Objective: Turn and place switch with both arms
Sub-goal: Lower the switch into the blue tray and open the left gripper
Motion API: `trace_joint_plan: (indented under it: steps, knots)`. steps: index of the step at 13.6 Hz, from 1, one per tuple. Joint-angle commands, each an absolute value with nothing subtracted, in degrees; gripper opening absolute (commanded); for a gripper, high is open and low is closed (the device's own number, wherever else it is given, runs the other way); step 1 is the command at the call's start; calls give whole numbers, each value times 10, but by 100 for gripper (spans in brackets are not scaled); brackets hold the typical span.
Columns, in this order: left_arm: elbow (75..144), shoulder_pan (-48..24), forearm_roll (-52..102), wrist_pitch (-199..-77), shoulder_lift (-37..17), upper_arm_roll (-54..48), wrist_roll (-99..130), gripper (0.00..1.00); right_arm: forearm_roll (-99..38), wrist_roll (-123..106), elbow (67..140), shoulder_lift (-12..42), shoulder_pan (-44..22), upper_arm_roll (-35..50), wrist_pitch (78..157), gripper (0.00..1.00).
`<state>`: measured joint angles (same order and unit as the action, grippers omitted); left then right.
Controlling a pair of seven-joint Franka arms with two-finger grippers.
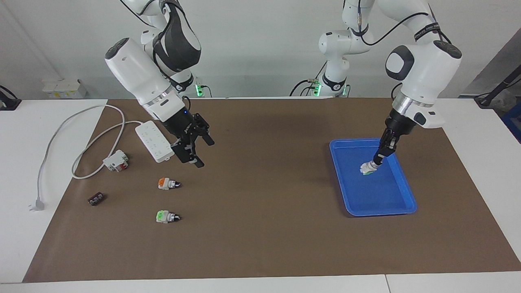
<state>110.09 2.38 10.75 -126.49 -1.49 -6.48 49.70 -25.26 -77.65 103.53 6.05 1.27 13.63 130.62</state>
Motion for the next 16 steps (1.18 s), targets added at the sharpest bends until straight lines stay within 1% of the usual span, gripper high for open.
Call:
trace_joint_plan:
  steps: [1,4,5,6,7,8,9,12,14,16]
  knots:
    - [1169,47,64,-1252,30,-70,359,0,-173,-668,1019,53,18,139,1285,100]
    - [1187,56,41,-1229,38,-70,255,0,-141,-575,1010,50,17,139,1278,100]
    - [1187,57,33,-1221,39,-70,232,5,-135,-546,1010,44,17,139,1278,100]
    - [1186,57,25,-1216,39,-70,210,33,-114,-512,1010,42,17,138,1278,100]
    - [1180,57,25,-1216,37,-70,201,71,-94,-472,1009,40,18,139,1278,100]
    - [1168,56,24,-1215,32,-70,199,88,-87,-428,1009,36,20,139,1277,100]
    - [1147,53,24,-1206,25,-71,199,100,-84,-387,1008,33,23,138,1278,100]
    - [1066,45,9,-1132,-2,-74,198,100,-83,-286,1005,24,25,114,1274,100]
    - [1010,21,-21,-1065,-9,-75,196,100,-78,-224,1005,20,25,101,1274,100]
    - [962,6,-23,-1000,-15,-76,182,100,-35,-141,995,20,25,81,1271,100]
